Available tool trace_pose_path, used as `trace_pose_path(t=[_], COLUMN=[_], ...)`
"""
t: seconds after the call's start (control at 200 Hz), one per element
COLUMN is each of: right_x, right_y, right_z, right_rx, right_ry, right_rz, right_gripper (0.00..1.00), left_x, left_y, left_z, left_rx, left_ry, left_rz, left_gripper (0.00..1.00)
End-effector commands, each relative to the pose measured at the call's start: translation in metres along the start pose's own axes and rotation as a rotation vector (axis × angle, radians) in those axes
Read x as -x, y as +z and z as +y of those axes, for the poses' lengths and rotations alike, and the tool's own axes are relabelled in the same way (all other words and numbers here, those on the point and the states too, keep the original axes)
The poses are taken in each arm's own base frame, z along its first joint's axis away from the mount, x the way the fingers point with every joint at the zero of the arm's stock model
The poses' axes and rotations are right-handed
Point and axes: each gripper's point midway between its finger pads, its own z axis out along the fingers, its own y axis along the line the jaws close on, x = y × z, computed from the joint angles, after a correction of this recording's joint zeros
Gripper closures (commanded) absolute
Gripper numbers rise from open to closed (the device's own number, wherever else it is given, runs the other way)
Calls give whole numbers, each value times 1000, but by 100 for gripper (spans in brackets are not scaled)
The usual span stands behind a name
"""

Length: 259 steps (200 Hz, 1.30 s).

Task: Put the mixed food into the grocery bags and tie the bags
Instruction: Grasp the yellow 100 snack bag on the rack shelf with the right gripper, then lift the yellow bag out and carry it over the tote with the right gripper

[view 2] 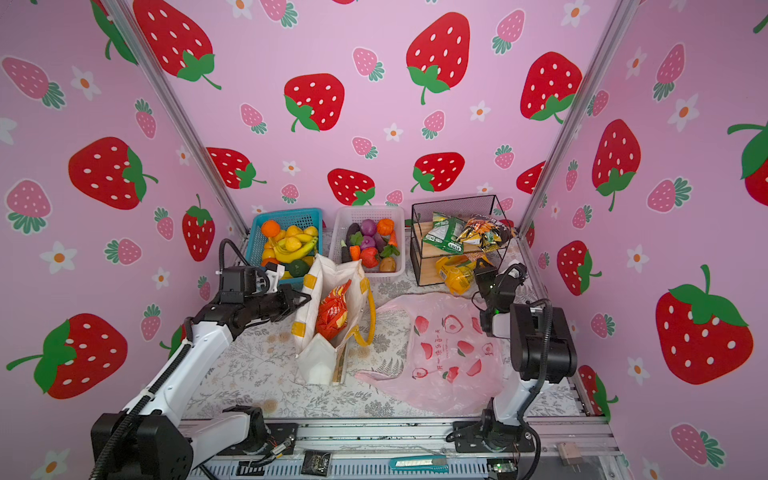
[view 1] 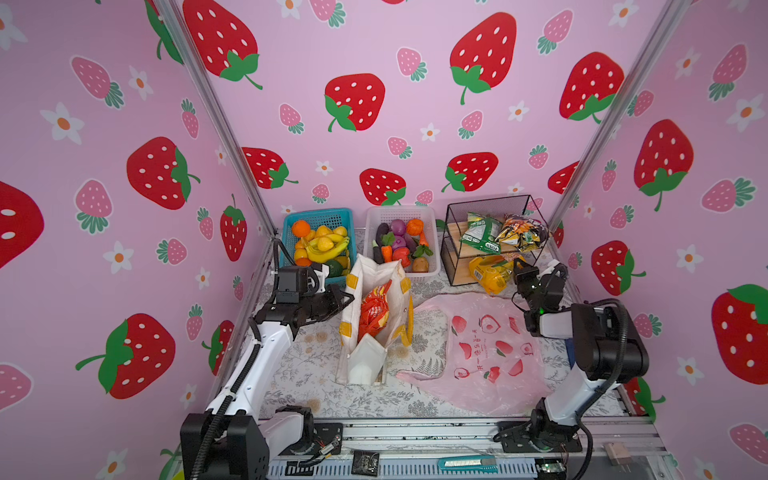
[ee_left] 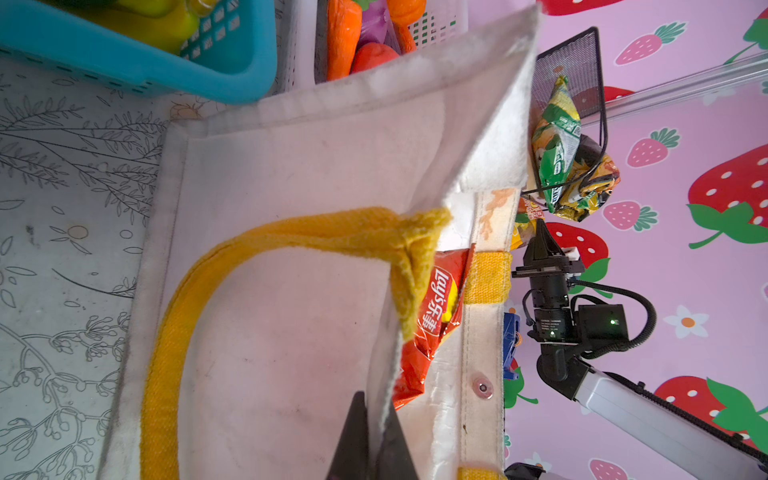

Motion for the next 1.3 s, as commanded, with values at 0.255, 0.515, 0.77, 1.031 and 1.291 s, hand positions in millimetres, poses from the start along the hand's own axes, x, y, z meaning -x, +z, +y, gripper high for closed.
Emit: trace_pose_path(t=[0.255,0.515,0.77,1.031,1.291], right_x=[21,20,9,-45,-115], right_y=[-24,-51,-71,-84,-92], right_z=[60,88,140,200,271], right_rx=[151,172,251,347,513], right_ry=[3,-59,-162,-317,-412], right_rz=[-22,-8,82,268,440], right_gripper=[100,100,100,100,100], left_x=[-2,-2,-2,-1,-1], left_y=[-4,-4,-4,-4,-3], left_z=[-6,-7,-8,-9,-8], left_rx=[-30,-33,-42,-42,-40], left_ry=[18,17,17,14,10], left_rz=[0,-1,1,0,-1], left_gripper=[100,100,100,100,100])
